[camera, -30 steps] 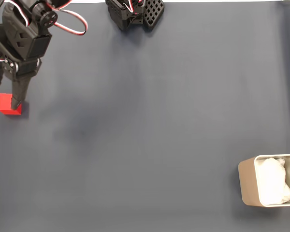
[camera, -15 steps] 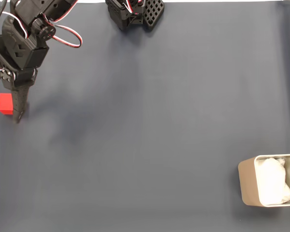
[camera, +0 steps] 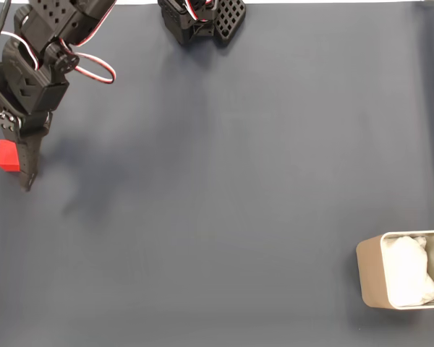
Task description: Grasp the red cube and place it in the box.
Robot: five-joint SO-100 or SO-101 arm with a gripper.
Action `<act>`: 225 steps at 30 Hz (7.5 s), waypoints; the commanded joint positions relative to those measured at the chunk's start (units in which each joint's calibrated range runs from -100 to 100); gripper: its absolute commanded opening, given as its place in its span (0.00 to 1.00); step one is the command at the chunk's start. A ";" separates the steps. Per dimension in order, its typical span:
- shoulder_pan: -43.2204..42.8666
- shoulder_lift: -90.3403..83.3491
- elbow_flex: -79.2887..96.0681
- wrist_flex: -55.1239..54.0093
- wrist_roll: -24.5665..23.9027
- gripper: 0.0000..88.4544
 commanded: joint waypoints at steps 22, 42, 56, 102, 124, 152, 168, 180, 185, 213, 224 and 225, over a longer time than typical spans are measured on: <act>2.39 7.15 -0.88 -7.44 2.00 0.41; 2.39 8.63 3.41 -9.81 4.15 0.41; 2.04 9.06 6.79 -10.14 3.57 0.41; -4.71 3.43 6.06 -11.54 -2.88 0.43; -6.77 8.02 4.60 -13.67 -2.98 0.44; -6.13 14.26 -2.16 -13.67 -4.74 0.43; -6.55 14.35 -2.25 -12.52 -1.86 0.04; -7.41 12.61 -2.70 -10.31 -1.56 0.00; -7.90 12.01 -2.70 -10.22 -1.66 0.00; -31.48 -13.21 -12.10 10.60 -3.27 0.00; -45.83 -18.84 -12.01 13.22 -2.10 0.00; -47.04 -19.02 -12.01 13.22 -2.00 0.00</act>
